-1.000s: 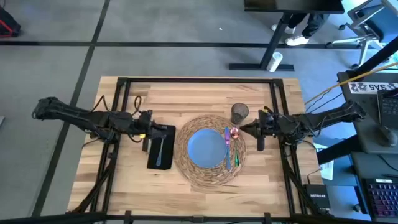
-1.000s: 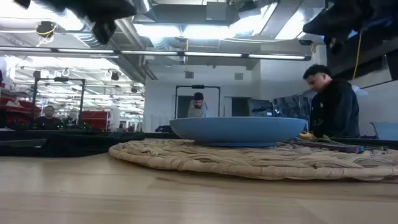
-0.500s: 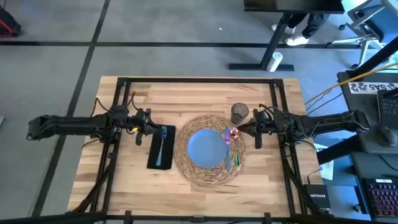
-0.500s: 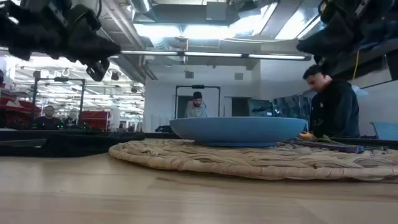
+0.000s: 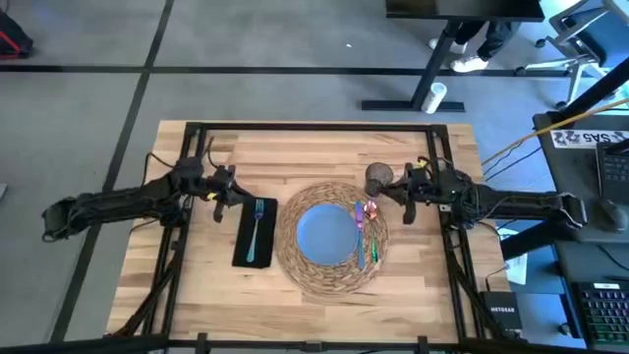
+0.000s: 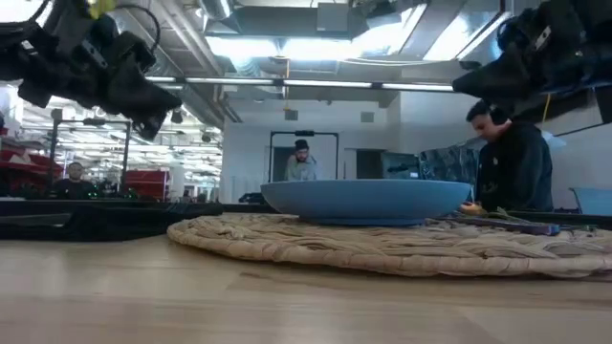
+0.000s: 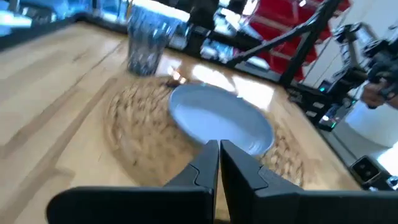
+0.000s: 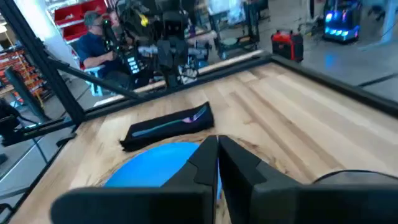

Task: Set table place
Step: Return to Home Position

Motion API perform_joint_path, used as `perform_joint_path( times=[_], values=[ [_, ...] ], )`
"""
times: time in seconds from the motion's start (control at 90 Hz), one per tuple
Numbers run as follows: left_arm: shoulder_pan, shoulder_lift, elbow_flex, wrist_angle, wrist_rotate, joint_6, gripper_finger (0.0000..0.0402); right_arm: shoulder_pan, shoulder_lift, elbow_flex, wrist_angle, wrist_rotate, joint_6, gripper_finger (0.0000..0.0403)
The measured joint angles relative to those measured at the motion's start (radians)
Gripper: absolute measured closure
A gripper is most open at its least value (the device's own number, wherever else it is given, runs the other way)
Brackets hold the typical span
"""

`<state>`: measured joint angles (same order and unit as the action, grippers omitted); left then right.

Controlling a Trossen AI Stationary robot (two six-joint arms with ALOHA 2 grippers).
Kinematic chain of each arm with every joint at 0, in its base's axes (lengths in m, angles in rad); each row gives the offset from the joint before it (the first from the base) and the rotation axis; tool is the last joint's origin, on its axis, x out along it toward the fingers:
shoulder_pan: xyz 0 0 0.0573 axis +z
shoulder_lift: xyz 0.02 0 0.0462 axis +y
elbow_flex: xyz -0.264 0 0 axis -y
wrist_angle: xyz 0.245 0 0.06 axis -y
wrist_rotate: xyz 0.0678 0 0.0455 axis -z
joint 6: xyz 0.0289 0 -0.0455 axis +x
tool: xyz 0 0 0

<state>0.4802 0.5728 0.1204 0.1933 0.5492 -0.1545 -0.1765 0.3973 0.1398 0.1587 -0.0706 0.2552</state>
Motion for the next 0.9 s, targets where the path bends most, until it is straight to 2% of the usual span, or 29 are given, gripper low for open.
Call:
perform_joint_path(
  times=[0.256, 0.389, 0.478, 0.567, 0.9],
  values=[
    [0.091, -0.001, 0.000, 0.005, 0.070, 0.028, 0.0401, -0.001, -0.214, -0.127, 0.010, 0.018, 0.010, 0.0403],
    [0.125, -0.001, -0.002, 0.008, 0.103, 0.030, 0.0401, -0.001, -0.321, -0.133, -0.082, 0.027, 0.022, 0.0403],
    [0.139, -0.004, -0.044, 0.080, 0.103, 0.009, 0.0401, -0.001, -0.379, -0.133, -0.145, 0.028, 0.008, 0.0403],
    [0.154, -0.003, -0.113, 0.216, 0.103, -0.055, 0.0401, -0.001, -0.395, -0.132, -0.134, 0.027, -0.009, 0.0403],
    [0.159, -0.005, -0.111, 0.232, 0.095, -0.054, 0.0401, -0.001, -0.386, -0.132, -0.146, 0.037, -0.047, 0.0403]
  ],
)
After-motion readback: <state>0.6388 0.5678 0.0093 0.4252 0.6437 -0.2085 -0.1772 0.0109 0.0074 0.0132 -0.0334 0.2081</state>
